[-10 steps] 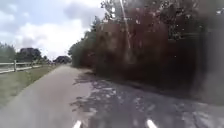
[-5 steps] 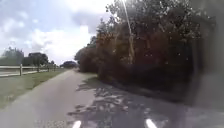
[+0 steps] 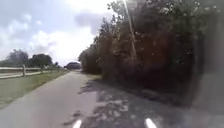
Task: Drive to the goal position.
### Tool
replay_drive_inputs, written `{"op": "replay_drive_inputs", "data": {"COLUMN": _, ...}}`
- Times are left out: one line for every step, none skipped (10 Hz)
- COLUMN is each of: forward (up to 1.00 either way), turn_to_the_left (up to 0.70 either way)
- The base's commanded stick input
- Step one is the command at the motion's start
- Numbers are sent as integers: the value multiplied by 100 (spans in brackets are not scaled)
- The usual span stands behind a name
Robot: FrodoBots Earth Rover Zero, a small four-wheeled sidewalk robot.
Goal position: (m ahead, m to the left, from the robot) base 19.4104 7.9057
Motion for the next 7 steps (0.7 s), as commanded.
{"op": "replay_drive_inputs", "data": {"forward": 68, "turn_to_the_left": 26}}
{"op": "replay_drive_inputs", "data": {"forward": 68, "turn_to_the_left": 0}}
{"op": "replay_drive_inputs", "data": {"forward": 68, "turn_to_the_left": 0}}
{"op": "replay_drive_inputs", "data": {"forward": 68, "turn_to_the_left": 0}}
{"op": "replay_drive_inputs", "data": {"forward": 68, "turn_to_the_left": 0}}
{"op": "replay_drive_inputs", "data": {"forward": 68, "turn_to_the_left": 0}}
{"op": "replay_drive_inputs", "data": {"forward": 68, "turn_to_the_left": 2}}
